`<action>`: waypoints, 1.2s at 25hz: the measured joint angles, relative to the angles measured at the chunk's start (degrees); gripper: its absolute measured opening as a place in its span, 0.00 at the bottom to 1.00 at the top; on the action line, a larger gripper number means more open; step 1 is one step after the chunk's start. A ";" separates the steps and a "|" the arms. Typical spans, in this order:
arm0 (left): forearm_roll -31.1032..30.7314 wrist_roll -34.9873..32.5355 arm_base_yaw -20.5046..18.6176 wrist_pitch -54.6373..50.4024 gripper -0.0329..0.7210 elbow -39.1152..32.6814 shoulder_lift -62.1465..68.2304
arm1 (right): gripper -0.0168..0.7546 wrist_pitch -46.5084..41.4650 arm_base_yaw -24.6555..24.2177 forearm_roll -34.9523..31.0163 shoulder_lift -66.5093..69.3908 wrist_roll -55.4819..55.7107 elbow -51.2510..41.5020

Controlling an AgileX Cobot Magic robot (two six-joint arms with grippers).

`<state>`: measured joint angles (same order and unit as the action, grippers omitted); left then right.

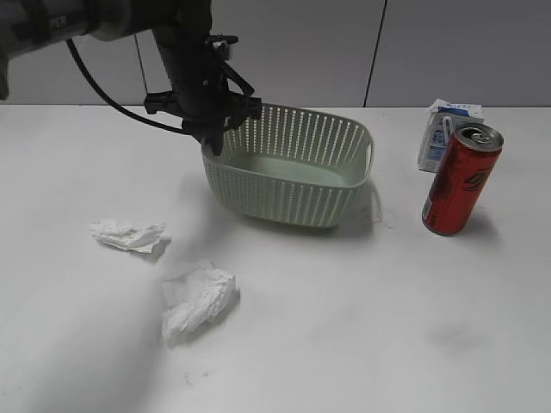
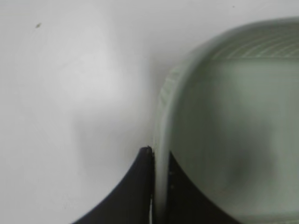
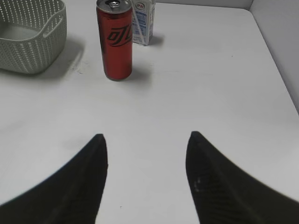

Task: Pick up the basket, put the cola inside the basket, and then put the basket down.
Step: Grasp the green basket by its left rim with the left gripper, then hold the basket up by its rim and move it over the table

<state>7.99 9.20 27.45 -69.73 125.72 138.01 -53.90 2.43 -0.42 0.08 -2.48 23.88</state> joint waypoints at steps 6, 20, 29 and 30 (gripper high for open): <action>6.43 1.45 -0.70 -0.25 0.04 -0.47 -7.19 | 0.55 0.00 0.00 0.00 0.00 0.00 0.00; 0.67 12.44 -0.87 3.32 0.04 -32.41 -35.93 | 0.55 0.00 0.00 0.00 0.00 0.00 0.00; 4.62 13.62 -0.82 14.07 0.04 -58.78 -52.51 | 0.55 0.00 0.00 0.00 0.00 0.00 0.00; 4.77 13.65 -0.82 14.48 0.04 -61.18 -53.87 | 0.55 0.00 0.00 0.00 0.00 0.00 0.00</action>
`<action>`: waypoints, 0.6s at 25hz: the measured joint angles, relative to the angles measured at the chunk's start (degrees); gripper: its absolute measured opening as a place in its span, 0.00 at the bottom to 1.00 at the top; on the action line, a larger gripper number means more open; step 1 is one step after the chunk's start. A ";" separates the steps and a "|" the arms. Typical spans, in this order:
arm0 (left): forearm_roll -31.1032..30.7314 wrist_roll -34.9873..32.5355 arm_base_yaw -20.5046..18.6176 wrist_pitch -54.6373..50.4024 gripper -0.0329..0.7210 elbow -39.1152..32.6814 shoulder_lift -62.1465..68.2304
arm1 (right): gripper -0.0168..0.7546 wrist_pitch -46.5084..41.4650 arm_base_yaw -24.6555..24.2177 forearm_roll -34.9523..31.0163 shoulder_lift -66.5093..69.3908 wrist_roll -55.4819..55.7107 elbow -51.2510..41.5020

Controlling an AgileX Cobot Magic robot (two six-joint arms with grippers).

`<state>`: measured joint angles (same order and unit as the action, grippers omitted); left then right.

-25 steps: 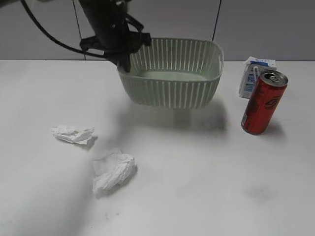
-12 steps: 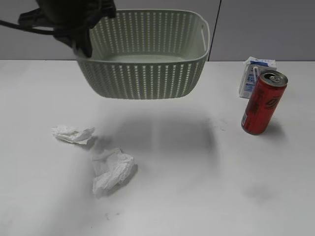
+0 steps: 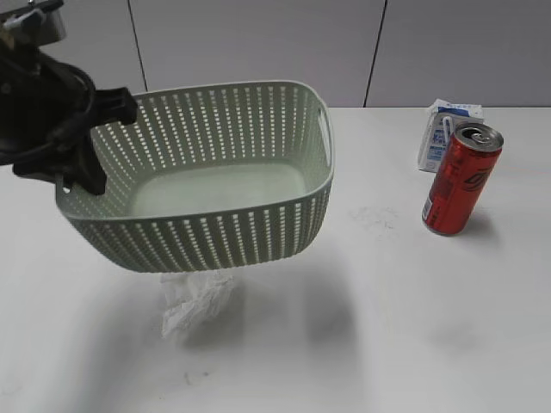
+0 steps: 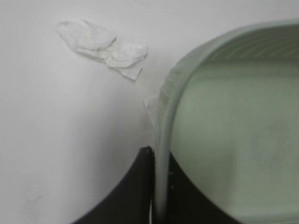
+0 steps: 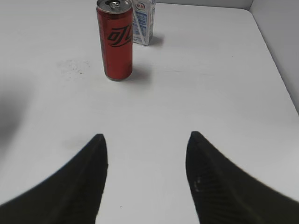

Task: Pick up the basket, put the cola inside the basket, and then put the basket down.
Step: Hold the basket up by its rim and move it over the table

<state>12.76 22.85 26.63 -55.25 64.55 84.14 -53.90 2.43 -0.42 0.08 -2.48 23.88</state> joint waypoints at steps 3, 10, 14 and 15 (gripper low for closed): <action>0.13 0.00 0.00 1.88 0.04 -4.31 -3.91 | 0.55 0.00 0.00 0.00 0.00 0.00 0.00; -0.14 0.24 0.00 5.22 0.04 -10.57 -7.99 | 0.55 -0.01 0.00 -0.38 1.74 0.17 0.92; -0.69 0.24 0.00 5.73 0.04 -12.40 -7.99 | 0.62 -0.55 0.00 -0.98 8.43 3.13 5.39; -0.69 0.24 0.00 5.79 0.04 -12.55 -7.99 | 0.68 -0.55 0.00 -1.15 11.04 3.69 6.71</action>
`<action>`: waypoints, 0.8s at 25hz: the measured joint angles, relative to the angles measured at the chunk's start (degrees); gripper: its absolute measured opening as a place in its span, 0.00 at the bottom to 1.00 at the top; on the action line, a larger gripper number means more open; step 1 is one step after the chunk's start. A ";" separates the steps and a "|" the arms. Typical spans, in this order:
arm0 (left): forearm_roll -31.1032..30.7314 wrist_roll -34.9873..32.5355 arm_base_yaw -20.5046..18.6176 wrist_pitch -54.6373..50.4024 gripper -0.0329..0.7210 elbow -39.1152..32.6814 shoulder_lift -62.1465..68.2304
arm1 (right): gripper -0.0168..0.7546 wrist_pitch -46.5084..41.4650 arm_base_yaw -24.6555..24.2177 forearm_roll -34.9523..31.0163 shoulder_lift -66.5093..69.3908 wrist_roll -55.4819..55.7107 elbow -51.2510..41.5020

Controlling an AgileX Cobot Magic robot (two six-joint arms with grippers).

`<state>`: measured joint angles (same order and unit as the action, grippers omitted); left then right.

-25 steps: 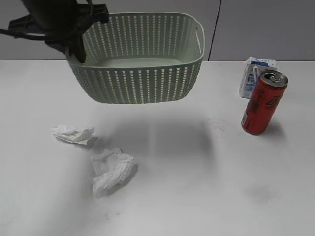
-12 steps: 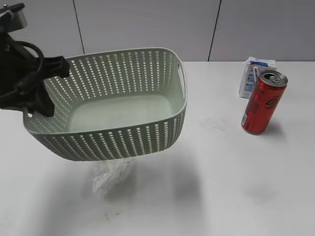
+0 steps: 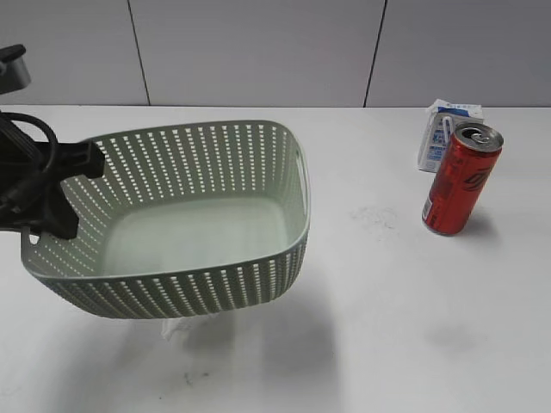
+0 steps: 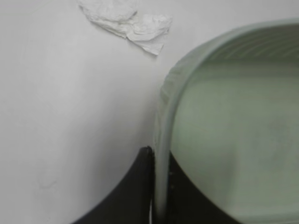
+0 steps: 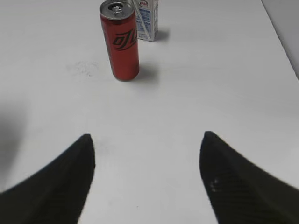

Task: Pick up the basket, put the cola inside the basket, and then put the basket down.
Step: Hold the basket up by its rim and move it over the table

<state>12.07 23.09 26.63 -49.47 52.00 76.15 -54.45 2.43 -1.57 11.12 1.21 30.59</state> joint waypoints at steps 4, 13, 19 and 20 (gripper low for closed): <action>0.00 -0.07 0.00 0.59 0.04 -0.43 0.00 | 0.85 0.23 0.00 -0.56 11.77 1.19 5.94; -2.94 -1.36 0.00 1.23 0.04 -0.49 0.00 | 0.87 1.72 0.00 -7.36 42.86 -1.21 20.11; -3.04 -1.36 0.64 1.69 0.04 -0.49 0.44 | 0.86 0.15 0.31 -9.82 62.57 -2.20 33.70; -3.04 -1.36 1.11 1.82 0.04 -0.49 0.90 | 0.86 -0.09 0.61 -9.82 64.83 -2.20 35.95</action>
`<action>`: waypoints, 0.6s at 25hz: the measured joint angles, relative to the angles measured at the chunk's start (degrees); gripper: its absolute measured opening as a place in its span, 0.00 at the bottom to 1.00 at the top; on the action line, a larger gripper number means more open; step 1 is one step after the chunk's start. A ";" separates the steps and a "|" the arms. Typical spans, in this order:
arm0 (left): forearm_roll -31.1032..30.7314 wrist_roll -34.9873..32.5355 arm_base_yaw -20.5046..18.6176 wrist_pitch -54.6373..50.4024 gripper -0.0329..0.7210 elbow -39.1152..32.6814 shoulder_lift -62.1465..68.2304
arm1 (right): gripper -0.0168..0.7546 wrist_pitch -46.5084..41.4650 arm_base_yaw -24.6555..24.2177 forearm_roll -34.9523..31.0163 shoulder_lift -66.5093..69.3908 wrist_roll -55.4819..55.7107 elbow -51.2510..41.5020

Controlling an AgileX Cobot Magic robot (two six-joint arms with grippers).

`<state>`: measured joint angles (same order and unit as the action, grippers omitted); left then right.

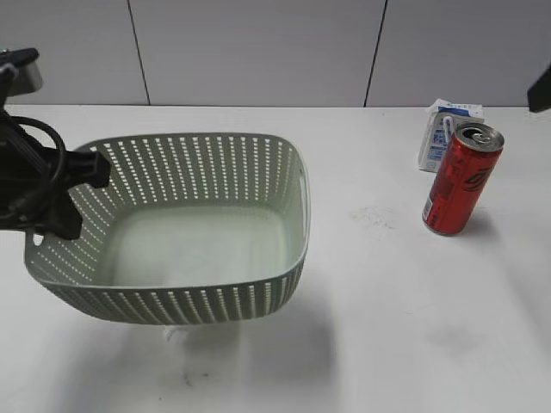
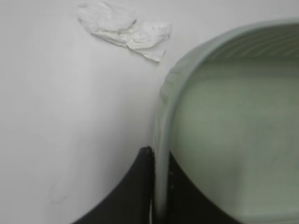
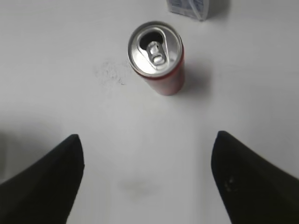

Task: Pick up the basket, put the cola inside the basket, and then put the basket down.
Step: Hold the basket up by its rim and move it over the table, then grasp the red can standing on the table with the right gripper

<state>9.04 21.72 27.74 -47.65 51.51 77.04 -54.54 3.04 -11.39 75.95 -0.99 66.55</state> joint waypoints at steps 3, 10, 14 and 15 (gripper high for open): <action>0.06 0.00 1.34 0.05 0.04 0.00 1.73 | 0.86 -0.21 2.09 0.42 6.82 0.07 5.22; 0.12 0.00 1.87 0.74 0.04 0.00 2.84 | 0.86 -3.94 6.99 10.39 20.50 6.13 15.63; 0.12 0.00 1.95 0.84 0.04 0.00 2.84 | 0.86 -4.63 7.39 11.90 25.89 8.20 19.15; 0.12 0.00 1.95 0.87 0.04 0.00 2.84 | 0.86 -4.61 7.39 12.43 26.80 8.62 19.50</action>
<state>9.16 21.72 29.69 -46.78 51.51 79.88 -59.15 10.43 1.04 102.75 7.62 86.05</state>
